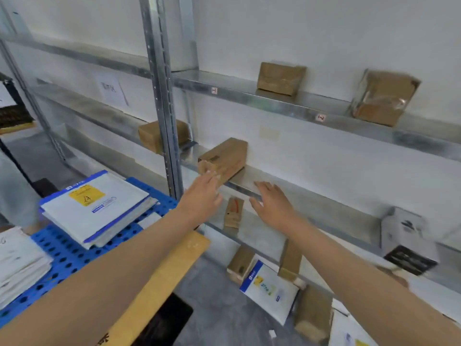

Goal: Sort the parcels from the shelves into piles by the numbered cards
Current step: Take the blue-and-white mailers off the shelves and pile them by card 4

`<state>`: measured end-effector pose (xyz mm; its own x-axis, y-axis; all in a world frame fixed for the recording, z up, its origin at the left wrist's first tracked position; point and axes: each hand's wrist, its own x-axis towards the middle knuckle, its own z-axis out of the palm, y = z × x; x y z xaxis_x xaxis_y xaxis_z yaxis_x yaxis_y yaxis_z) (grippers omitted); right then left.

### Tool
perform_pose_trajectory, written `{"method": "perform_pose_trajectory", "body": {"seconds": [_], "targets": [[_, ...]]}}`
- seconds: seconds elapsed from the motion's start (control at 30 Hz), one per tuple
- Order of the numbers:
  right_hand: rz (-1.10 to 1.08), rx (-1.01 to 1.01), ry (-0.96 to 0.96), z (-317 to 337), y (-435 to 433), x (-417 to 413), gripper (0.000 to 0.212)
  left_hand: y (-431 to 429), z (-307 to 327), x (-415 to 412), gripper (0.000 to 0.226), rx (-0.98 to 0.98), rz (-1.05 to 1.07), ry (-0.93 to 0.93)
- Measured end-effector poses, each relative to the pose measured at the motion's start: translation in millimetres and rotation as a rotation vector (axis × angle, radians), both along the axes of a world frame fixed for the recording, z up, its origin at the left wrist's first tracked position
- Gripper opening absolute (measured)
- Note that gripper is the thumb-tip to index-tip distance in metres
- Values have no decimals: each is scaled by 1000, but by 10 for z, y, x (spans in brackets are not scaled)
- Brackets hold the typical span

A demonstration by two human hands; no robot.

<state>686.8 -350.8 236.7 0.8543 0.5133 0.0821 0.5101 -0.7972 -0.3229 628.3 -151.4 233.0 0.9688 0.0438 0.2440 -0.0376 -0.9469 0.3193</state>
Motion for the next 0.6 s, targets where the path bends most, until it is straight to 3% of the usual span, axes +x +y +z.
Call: {"method": "perform_pose_trajectory", "body": {"seconds": [0.27, 0.6], "targets": [[-145, 15, 69, -412, -1145, -372, 52, -967, -380, -187, 48, 17, -109, 72], [-203, -64, 238, -1147, -1596, -196, 46, -1624, -1059, 218, 49, 44, -227, 239]]}}
